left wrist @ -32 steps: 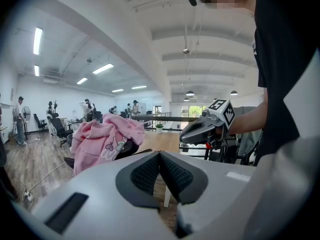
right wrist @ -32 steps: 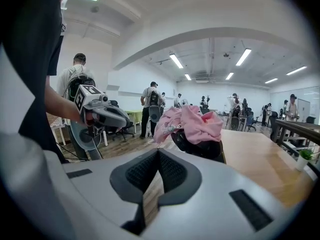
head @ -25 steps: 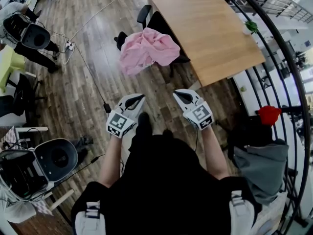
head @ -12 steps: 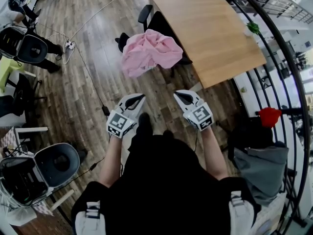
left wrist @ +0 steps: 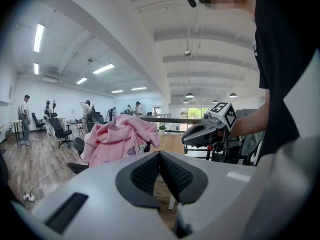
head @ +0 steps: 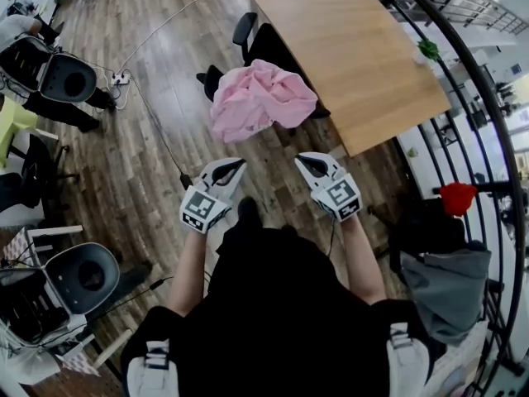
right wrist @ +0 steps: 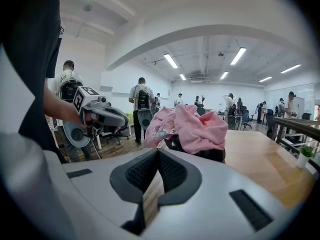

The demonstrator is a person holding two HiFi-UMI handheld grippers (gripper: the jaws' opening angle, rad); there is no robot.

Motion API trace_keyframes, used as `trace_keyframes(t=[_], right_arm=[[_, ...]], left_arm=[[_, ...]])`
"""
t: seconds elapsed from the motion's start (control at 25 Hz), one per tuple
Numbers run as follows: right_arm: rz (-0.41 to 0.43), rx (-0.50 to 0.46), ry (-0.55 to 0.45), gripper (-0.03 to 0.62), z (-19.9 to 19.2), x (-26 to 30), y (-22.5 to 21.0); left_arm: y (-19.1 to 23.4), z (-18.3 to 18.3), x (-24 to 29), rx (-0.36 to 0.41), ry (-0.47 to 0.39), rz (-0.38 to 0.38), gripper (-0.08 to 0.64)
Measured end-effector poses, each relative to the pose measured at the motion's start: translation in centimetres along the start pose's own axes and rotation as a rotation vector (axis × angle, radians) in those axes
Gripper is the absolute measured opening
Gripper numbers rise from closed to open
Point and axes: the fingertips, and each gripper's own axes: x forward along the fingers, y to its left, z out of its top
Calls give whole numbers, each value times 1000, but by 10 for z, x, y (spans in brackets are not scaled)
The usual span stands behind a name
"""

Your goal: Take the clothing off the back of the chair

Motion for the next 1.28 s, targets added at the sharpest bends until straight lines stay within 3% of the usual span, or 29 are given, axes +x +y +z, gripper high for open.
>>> trace_keyframes(t=[0.56,0.8,1.04,1.28], right_arm=[[-142,28,4,0,22,50,-18],[-191,44,1,0,23,64,-10],[-232,57,-1,0,24,69,-2],[-237,75,3,89,24,70,-1]], left_arm=[[78,12,11,51,-34,-120,3],[102,15,8,19,-59,-160,3],[115,21,4,48,-74,-201,3],[122,20,1,46,-115,-245,3]])
